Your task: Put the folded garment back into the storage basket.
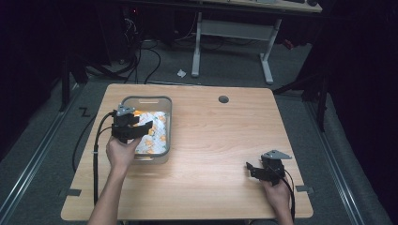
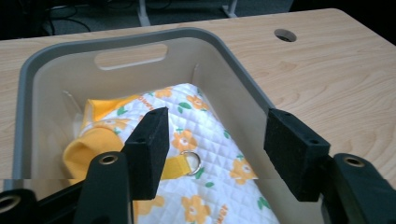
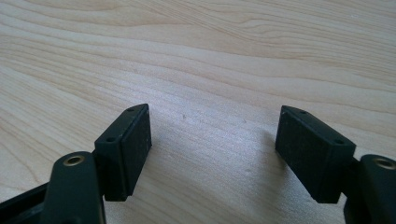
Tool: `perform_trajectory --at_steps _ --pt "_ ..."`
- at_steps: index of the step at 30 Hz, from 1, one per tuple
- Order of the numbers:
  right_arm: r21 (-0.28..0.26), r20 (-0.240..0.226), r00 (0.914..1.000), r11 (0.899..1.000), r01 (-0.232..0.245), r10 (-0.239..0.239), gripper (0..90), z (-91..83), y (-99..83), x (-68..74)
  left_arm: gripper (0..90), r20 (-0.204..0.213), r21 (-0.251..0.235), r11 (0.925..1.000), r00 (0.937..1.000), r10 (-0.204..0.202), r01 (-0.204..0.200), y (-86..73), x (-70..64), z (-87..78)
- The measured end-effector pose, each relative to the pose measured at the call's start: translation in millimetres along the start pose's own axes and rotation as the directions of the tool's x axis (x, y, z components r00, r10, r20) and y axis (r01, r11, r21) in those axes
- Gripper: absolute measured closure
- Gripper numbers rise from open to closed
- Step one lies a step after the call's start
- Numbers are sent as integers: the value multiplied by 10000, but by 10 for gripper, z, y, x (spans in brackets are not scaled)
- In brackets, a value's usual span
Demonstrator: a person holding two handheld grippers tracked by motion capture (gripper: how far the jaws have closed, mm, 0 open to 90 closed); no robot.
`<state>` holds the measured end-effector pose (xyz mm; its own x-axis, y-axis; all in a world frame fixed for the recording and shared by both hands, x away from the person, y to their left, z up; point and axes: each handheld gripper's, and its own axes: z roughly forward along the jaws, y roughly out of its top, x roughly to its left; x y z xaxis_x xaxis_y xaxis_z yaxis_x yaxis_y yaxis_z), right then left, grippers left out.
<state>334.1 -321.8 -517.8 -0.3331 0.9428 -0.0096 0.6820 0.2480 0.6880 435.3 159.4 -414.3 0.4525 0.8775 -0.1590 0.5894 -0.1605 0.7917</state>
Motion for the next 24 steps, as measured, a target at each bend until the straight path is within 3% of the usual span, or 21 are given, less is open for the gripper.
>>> perform_trajectory --at_steps 15,24 --pt "-5 2 10000 10000 8 -8 270 0 0 0 386 704 -530 9984 9973 227 -190 -23 -248 -131" --pt "-2 2 10000 10000 0 0 270 0 0 0 380 992 -565 9977 9942 420 -366 -36 -355 -142"
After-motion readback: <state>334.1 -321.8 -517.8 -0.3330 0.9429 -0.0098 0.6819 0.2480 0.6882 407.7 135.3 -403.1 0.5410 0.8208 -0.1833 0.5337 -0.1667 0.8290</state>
